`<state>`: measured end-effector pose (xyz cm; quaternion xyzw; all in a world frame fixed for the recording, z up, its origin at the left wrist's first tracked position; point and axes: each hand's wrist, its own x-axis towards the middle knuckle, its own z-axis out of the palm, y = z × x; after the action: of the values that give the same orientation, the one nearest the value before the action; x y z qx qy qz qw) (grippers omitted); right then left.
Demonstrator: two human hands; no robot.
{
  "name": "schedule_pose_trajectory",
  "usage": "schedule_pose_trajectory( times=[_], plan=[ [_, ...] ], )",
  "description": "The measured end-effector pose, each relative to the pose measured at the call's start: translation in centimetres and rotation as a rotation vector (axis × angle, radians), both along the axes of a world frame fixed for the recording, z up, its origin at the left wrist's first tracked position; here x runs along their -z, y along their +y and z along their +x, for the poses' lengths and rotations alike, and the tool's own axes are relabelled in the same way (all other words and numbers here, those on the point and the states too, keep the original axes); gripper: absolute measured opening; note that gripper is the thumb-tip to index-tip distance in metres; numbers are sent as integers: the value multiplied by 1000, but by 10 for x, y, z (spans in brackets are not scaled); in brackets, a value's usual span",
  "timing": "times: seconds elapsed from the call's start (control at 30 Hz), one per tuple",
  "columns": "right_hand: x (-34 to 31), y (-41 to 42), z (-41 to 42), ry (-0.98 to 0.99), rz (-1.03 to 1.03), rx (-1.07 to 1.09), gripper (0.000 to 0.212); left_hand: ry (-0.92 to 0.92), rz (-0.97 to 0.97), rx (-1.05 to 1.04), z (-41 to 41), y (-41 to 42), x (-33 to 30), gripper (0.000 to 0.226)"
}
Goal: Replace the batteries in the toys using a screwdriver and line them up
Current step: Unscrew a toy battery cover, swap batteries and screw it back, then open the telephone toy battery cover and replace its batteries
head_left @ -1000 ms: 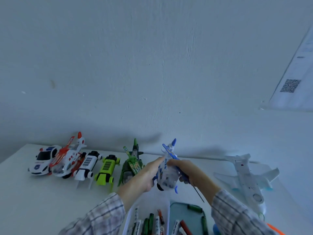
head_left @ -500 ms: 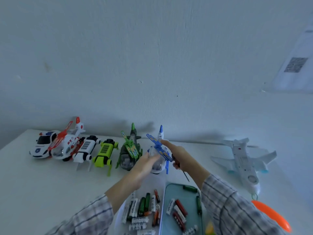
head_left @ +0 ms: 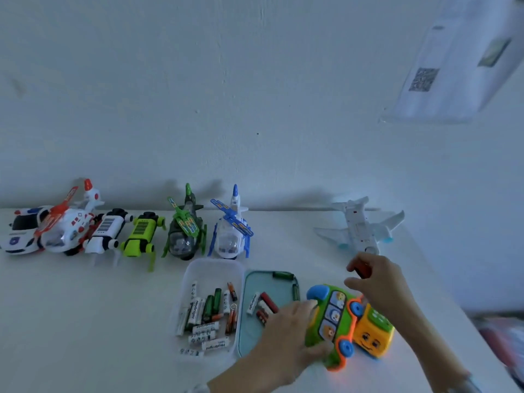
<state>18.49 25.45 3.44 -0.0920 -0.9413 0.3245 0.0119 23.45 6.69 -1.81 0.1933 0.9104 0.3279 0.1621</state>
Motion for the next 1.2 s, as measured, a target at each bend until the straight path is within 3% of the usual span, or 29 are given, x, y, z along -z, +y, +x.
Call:
schedule_pose_trajectory(
  times=[0.13,0.27,0.37,0.5,0.67,0.77,0.93,1.07,1.13,1.2],
  plan=[
    [22,21,13,-62,94,79,24,143,-342,18,5,33,18,119],
    [35,27,20,-42,24,89,23,286,-322,-15,6,46,33,102],
    [39,28,21,-14,-1,80,23,242,-84,-127,3,41,20,80],
    [31,23,21,64,-207,49,20,-81,499,-350,1,8,-25,54],
    [5,-14,27,115,-596,-179,9,-315,836,-609,-2,-64,-59,60],
    [-5,-59,32,86,-683,-389,12,-414,973,-683,10,-107,-71,55],
    [-7,-136,48,-83,-799,-643,22,-360,1041,-762,38,-162,-77,57],
    [1,-197,66,-82,-868,-539,17,-57,1307,-1084,50,-176,-66,95],
    [5,-223,73,-93,-912,-488,17,53,1424,-1177,51,-171,-63,73],
    [7,-245,77,-110,-956,-468,19,117,1419,-1216,51,-169,-64,42]
  ],
)
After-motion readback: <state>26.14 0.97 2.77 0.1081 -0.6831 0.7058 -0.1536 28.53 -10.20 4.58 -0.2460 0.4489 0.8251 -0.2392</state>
